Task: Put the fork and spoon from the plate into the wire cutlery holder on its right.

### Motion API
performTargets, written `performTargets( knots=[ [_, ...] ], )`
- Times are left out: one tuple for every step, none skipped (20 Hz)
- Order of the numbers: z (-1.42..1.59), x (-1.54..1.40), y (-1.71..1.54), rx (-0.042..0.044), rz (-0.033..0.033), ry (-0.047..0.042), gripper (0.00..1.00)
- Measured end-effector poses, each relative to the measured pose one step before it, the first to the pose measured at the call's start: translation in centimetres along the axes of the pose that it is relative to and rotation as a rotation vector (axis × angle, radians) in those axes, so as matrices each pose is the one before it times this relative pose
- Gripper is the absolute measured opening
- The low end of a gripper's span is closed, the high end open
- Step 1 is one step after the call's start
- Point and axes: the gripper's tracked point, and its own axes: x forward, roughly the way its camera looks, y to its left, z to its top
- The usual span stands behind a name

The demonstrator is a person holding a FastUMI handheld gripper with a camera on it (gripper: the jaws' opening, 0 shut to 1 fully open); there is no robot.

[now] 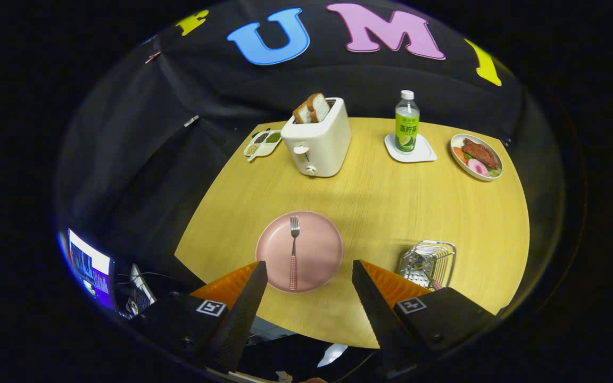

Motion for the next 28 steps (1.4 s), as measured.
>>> performTargets(
  knots=[
    [-0.407,1.303,0.735,-0.01642,-0.0088,0.00276,1.0],
    [-0.067,1.326,0.653,-0.00761,-0.01093,-0.00912,1.0],
    [-0.345,1.284,0.41,-0.00546,-0.01146,0.00061,1.0],
    [-0.586,1.203,0.482,-0.0025,-0.00661,0.00843,1.0],
    [-0.696,1.331,0.311,-0.00225,-0.00912,0.01653,1.0],
    [-0.857,1.288,0.227,-0.00297,-0.00821,0.02442,1.0],
    [-0.918,1.222,0.289,-0.0055,-0.00984,0.02431,1.0],
    [-0.807,1.228,0.182,-0.01337,-0.01299,0.02471,1.0],
    [-0.509,0.895,-0.039,-0.01732,-0.01417,0.01455,1.0],
    [-0.477,0.92,-0.144,-0.02184,-0.02016,0.01158,1.0],
    [-0.437,0.954,-0.213,-0.02271,-0.01982,0.01003,1.0],
    [-0.268,0.834,-0.278,-0.01807,-0.01989,0.01088,1.0],
    [-0.482,0.744,-0.035,-0.01414,-0.0113,0.01687,1.0],
    [-0.285,0.608,-0.033,-0.01129,-0.00962,0.01902,1.0],
    [-0.348,0.574,0.08,-0.01055,-0.00218,0.02112,1.0],
    [-0.268,0.514,0.215,-0.0121,-0.00192,0.01606,1.0],
    [-0.042,0.308,0.113,-0.01158,-0.00413,0.00656,1.0],
    [-0.031,0.368,0.414,-0.01039,0.00559,0.00675,1.0],
    [-0.305,0.317,0.374,-0.00895,0.0044,0.01418,1.0],
    [-0.281,0.166,0.354,-0.00345,0.00437,0.014,1.0],
    [-0.321,0.262,0.296,0.00345,0.00486,0.01887,0.97],
    [-0.275,0.229,0.211,0.00842,0.00296,0.01684,0.91],
    [-0.072,0.217,0.165,0.0077,0.00017,0.00961,0.85],
    [-0.022,0.204,0.038,0.00192,-0.00152,0.00566,0.8],
    [-0.12,0.217,-0.041,-0.00239,-0.00243,0.01194,0.71],
    [0.146,-0.328,0.047,-0.0053,-0.00289,-0.00676,0.68],
    [-0.173,0.407,-0.096,-0.00609,-0.00627,0.00943,0.65],
    [0.182,-0.173,-0.355,-0.01129,-0.0144,-0.00194,0.59]
  ],
)
